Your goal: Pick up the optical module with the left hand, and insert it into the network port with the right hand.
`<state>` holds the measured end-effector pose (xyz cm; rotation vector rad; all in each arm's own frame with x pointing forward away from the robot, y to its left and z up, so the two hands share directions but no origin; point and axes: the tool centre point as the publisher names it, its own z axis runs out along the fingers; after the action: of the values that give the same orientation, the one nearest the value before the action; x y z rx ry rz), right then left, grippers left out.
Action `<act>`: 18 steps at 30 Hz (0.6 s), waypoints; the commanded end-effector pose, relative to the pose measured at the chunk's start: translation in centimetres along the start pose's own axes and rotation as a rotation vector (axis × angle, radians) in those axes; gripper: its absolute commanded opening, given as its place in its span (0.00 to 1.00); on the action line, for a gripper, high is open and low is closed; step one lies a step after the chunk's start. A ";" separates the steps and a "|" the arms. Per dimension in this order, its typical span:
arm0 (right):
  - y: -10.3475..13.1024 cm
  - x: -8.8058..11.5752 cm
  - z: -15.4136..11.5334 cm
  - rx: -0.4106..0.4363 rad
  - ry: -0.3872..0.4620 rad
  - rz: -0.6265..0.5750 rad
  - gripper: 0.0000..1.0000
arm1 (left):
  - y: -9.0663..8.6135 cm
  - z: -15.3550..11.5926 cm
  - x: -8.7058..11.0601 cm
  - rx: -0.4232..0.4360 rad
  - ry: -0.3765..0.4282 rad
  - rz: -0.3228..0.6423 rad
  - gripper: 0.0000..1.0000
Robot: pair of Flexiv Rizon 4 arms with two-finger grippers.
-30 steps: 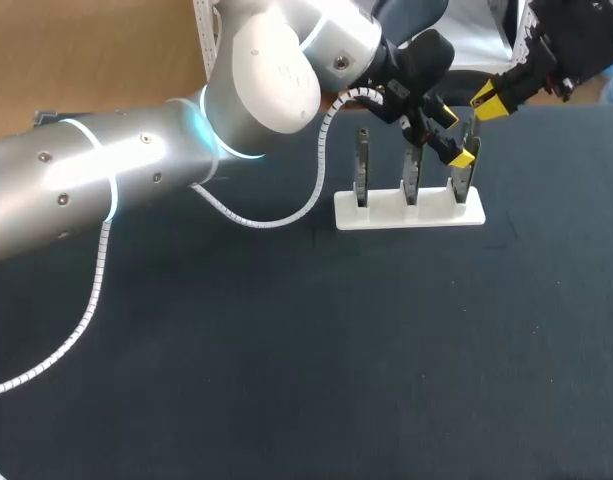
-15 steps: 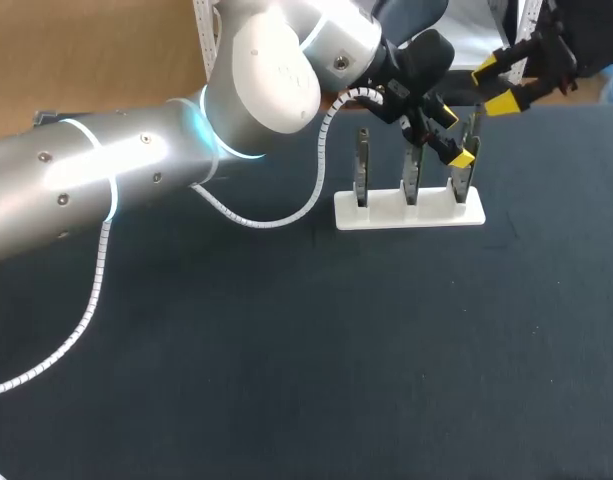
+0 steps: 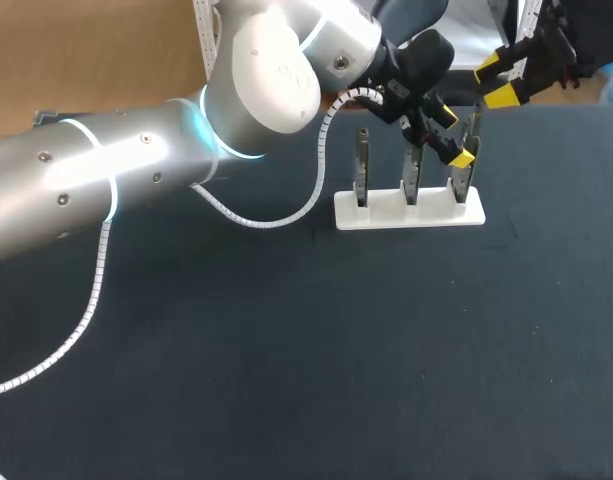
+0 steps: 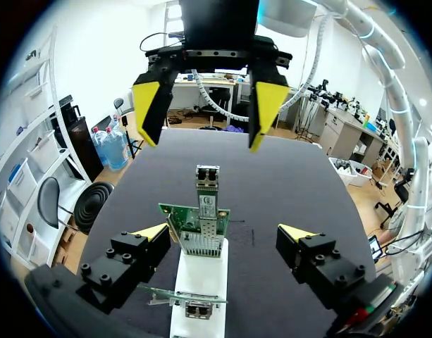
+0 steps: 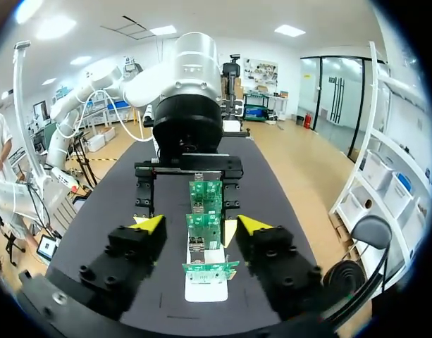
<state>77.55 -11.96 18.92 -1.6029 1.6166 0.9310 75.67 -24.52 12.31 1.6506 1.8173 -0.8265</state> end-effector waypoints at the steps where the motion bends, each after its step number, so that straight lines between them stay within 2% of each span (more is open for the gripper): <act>1: -0.3 0.0 0.3 -0.001 0.004 0.000 0.00 | 0.1 0.1 -0.1 0.002 0.005 -0.001 1.00; 18: 0.0 0.6 1.0 -0.019 0.018 0.014 0.00 | 0.1 0.1 -0.1 0.002 0.005 -0.001 1.00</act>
<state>77.48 -11.42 17.94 -1.6190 1.6360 0.9410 75.67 -24.52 12.31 1.6506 1.8173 -0.8265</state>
